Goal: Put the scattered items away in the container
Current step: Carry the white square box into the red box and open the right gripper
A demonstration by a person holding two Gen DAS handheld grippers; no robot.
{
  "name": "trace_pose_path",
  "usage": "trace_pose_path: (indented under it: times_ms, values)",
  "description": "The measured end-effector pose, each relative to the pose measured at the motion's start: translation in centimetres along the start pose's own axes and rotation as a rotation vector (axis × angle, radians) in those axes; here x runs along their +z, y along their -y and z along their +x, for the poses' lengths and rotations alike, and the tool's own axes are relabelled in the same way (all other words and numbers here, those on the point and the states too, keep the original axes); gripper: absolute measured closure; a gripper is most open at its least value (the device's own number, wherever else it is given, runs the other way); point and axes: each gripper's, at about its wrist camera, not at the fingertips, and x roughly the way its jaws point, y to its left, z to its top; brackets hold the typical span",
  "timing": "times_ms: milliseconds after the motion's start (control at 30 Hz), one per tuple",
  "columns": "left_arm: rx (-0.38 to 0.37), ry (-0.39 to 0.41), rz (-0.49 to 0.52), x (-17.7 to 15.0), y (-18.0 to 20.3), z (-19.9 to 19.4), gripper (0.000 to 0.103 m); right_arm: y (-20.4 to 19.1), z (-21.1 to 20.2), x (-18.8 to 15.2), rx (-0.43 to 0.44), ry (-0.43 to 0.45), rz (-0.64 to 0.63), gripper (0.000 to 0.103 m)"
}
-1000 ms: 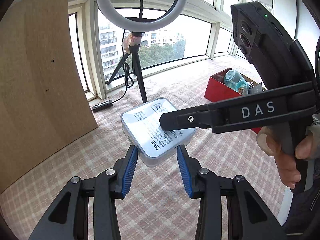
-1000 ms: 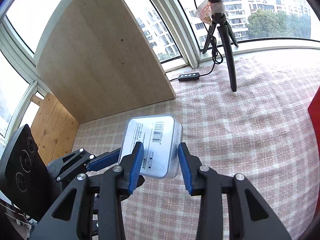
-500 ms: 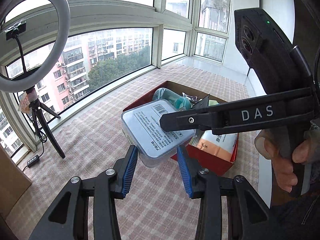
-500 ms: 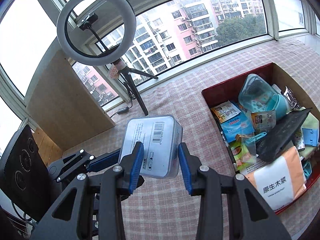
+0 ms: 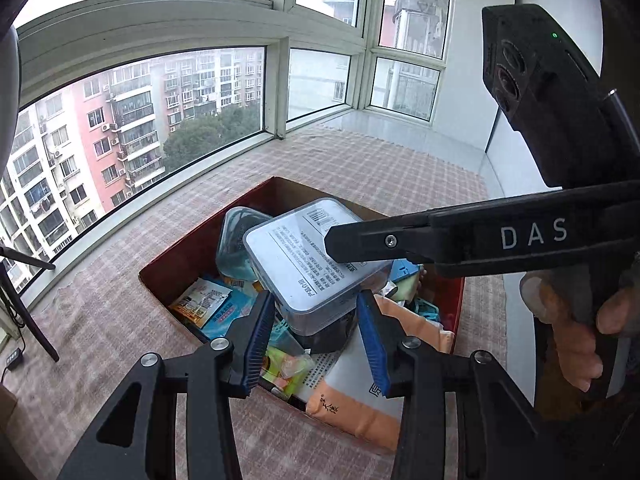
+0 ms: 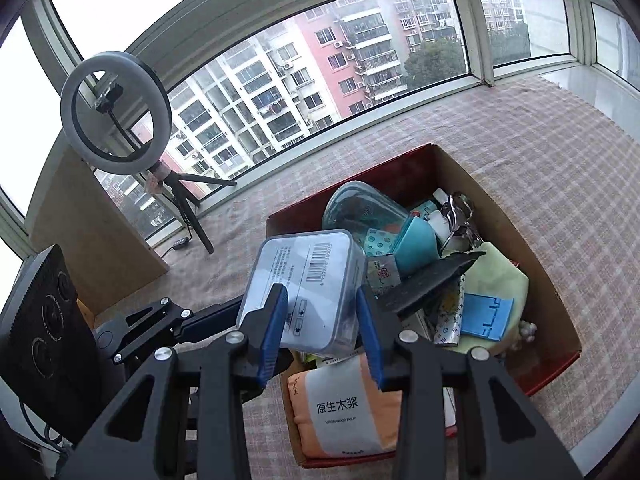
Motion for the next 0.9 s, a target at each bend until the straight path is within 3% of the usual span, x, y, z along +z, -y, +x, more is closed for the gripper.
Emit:
trace_pose_path:
  times_ms: [100, 233, 467, 633, 833, 900]
  values:
    - [0.067, -0.035, -0.057, 0.4, -0.9, 1.1, 0.066, 0.9, 0.9, 1.4, -0.005, -0.002, 0.034, 0.068]
    - [0.097, -0.027, -0.052, 0.5, -0.8, 0.4, 0.066, 0.7, -0.1, 2.1, -0.018, 0.052, -0.016, 0.068]
    - [0.124, -0.021, -0.087, 0.9, -0.9, -1.2, 0.066, 0.6, -0.5, 1.7, -0.020, 0.054, -0.052, 0.067]
    - [0.153, -0.010, -0.118, 1.1, -0.3, -2.7, 0.066, 0.6, -1.6, 1.1, -0.048, 0.072, -0.062, 0.060]
    - [0.190, -0.010, -0.204, 0.2, 0.0, -5.3, 0.062, -0.8, -4.0, -0.1, -0.082, 0.114, -0.116, 0.050]
    - [0.207, -0.013, -0.240, -0.4, -0.1, -6.4, 0.052, -1.4, -4.8, -0.5, -0.088, 0.128, -0.133, 0.047]
